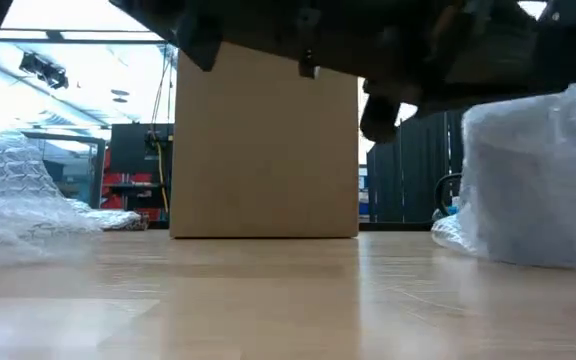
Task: Wrap mug
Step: Wrap the blue mug with the top bubble wrap
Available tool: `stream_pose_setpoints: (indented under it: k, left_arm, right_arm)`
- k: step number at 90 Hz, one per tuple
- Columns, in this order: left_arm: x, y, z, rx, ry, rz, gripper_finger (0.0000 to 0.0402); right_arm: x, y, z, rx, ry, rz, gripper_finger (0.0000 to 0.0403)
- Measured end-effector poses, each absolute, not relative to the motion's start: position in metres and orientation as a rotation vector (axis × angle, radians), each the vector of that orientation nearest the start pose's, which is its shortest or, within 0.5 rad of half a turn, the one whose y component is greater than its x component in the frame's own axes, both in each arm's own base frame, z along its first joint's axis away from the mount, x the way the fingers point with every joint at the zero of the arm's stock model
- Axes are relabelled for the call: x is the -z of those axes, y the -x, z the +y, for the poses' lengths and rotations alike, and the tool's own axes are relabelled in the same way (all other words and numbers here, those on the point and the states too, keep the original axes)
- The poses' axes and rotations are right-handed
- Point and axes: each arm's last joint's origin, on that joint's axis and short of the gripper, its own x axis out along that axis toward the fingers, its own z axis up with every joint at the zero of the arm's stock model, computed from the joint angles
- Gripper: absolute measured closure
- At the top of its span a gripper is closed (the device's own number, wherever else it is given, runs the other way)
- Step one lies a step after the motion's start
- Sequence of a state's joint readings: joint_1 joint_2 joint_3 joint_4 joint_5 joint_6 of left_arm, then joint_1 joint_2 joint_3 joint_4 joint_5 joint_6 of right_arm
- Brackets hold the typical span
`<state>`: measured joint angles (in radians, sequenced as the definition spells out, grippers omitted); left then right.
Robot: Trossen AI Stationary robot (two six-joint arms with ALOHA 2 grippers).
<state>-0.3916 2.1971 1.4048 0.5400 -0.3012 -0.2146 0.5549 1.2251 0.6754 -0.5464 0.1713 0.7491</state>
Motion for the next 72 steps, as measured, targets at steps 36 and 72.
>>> stream_pose_setpoints:
  k: [36,72]
  left_arm:
    - [-0.154,-0.452,-0.158,-0.001,0.072,0.328,0.0387]
    - [-0.167,-0.460,-0.153,-0.017,0.037,0.300,0.0387]
  right_arm:
    - [-0.218,-0.185,0.127,-0.067,-0.326,1.037,0.0403]
    - [-0.209,-0.178,0.126,-0.019,-0.312,1.097,0.0403]
